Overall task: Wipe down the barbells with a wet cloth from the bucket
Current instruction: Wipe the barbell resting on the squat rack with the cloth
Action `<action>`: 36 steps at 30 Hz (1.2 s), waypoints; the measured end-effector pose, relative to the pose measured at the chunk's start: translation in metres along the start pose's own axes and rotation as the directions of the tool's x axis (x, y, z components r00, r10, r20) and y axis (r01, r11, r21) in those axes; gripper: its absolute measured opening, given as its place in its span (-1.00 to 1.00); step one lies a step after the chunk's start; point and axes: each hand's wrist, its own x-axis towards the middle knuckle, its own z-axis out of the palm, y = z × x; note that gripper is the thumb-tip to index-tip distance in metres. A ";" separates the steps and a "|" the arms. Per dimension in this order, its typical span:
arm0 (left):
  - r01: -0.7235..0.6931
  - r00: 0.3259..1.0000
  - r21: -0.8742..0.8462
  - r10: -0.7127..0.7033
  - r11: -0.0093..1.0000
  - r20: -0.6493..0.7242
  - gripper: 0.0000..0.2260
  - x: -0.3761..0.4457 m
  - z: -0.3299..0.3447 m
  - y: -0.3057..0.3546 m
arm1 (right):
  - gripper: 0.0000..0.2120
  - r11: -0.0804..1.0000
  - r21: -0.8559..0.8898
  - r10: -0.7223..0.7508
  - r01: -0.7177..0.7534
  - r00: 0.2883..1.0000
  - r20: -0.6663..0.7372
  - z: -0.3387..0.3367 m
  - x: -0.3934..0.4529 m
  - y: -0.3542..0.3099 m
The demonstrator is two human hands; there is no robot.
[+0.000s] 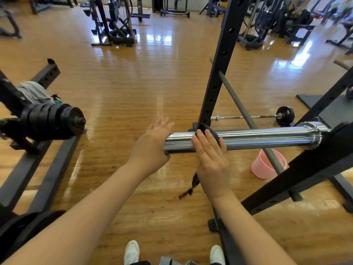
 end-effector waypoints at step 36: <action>0.129 0.967 -0.072 -0.109 0.989 0.230 -0.13 0.010 -0.013 0.004 | -0.46 0.910 -0.073 0.405 -0.408 0.913 -0.052 -0.016 0.000 0.010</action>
